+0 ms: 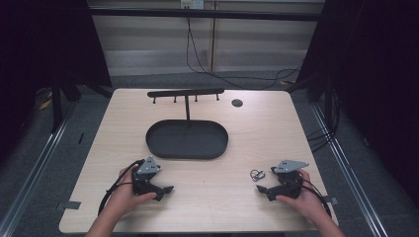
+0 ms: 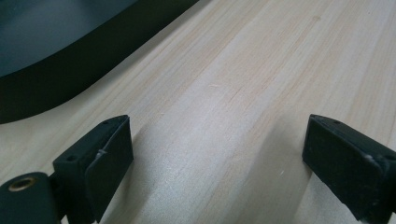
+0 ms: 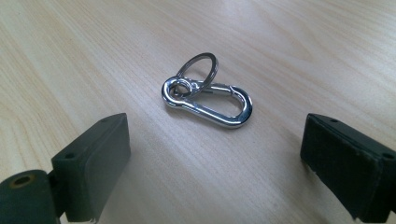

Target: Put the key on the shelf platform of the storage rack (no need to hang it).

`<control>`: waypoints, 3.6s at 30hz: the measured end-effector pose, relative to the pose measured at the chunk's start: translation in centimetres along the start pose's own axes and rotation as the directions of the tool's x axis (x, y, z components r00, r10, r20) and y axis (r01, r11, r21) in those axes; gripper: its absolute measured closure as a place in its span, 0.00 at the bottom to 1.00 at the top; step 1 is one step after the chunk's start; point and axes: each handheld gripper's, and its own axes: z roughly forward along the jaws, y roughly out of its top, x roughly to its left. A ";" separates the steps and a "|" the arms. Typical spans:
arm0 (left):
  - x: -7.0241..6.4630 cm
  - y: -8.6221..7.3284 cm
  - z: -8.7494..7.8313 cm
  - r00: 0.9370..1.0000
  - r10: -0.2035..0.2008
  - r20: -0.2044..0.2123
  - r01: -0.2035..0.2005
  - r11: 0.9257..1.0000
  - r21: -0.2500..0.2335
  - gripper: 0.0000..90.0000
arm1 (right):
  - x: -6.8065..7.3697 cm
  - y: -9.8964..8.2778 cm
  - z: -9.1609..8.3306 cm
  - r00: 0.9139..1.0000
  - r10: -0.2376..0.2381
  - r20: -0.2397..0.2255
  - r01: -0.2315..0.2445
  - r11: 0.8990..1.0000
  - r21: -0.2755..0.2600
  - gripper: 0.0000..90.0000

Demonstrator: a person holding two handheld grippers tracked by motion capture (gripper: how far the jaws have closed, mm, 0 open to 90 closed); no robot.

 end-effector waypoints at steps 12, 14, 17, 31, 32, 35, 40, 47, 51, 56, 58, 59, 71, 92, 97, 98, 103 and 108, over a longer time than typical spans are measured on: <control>0.0 0.0 0.0 1.000 0.000 -0.002 0.000 1.000 0.000 0.09 | 0.3 0.5 0.1 1.000 0.023 0.022 -0.023 0.999 0.034 0.10; 0.0 0.0 0.0 1.000 0.000 -0.002 0.000 1.000 0.000 0.09 | 0.3 0.7 0.0 1.000 0.025 0.015 -0.025 0.998 0.057 0.13; 0.0 0.0 0.0 1.000 0.000 -0.002 0.000 1.000 0.000 0.09 | 0.3 1.0 -0.2 1.000 0.026 0.017 -0.027 0.996 0.081 0.16; -0.1 0.0 0.0 1.000 -0.008 -0.005 0.008 1.000 -0.003 0.09 | 0.6 4.4 0.1 0.992 0.124 -0.010 -0.116 0.951 0.285 0.27; -0.1 0.0 0.0 1.000 -0.008 -0.005 0.008 1.000 -0.003 0.09 | 0.6 4.7 0.4 0.991 0.134 -0.002 -0.127 0.942 0.310 0.27; -0.1 0.0 0.0 1.000 -0.008 -0.005 0.008 1.000 -0.004 0.09 | 0.3 5.0 0.8 0.988 0.151 0.010 -0.146 0.933 0.329 0.28; -0.1 0.0 0.0 1.000 -0.008 -0.005 0.008 1.000 -0.004 0.09 | 0.2 5.8 1.2 0.986 0.169 0.013 -0.162 0.921 0.354 0.29; -0.1 0.0 0.0 1.000 -0.008 -0.005 0.008 1.000 -0.003 0.09 | 0.6 6.8 1.9 0.987 0.157 0.034 -0.157 0.903 0.400 0.33; -0.1 0.0 0.0 1.000 -0.008 -0.005 0.008 1.000 -0.004 0.09 | 0.7 7.3 2.2 0.988 0.140 0.058 -0.151 0.886 0.439 0.38; -0.1 0.0 0.0 1.000 -0.008 -0.004 0.008 1.000 -0.005 0.09 | 1.0 7.8 2.6 0.990 0.102 0.094 -0.134 0.868 0.478 0.46; -0.1 0.0 0.0 1.000 -0.008 -0.004 0.008 1.000 -0.005 0.09 | 1.0 8.0 2.7 0.990 0.100 0.100 -0.136 0.863 0.487 0.47; 0.0 0.0 0.0 1.000 -0.001 -0.004 0.001 1.000 0.000 0.09 | 1.0 8.1 2.7 0.989 0.105 0.104 -0.143 0.858 0.493 0.47; -0.1 0.0 0.0 1.000 -0.008 -0.006 0.008 1.000 -0.004 0.09 | 0.7 8.5 3.0 0.986 0.133 0.096 -0.164 0.842 0.514 0.48; -0.1 0.0 0.0 1.000 -0.008 -0.006 0.008 1.000 -0.004 0.09 | 0.3 10.8 1.7 0.989 0.138 0.052 -0.145 0.841 0.522 0.49; -0.1 0.0 0.0 1.000 -0.008 -0.004 0.008 1.000 -0.006 0.09 | 0.3 11.8 1.6 0.991 0.122 0.052 -0.130 0.828 0.545 0.49; -0.1 0.0 0.0 1.000 -0.008 -0.004 0.008 1.000 -0.006 0.09 | 0.3 11.8 1.6 0.991 0.122 0.052 -0.130 0.828 0.545 0.49; 0.0 0.0 0.0 1.000 0.001 -0.003 -0.001 1.000 0.001 0.09 | 0.3 12.8 1.7 0.993 0.117 0.036 -0.117 0.820 0.560 0.49; 0.0 0.0 0.0 1.000 -0.001 -0.005 0.001 1.000 0.002 0.09 | 0.5 14.0 1.8 0.994 0.105 0.016 -0.096 0.827 0.555 0.49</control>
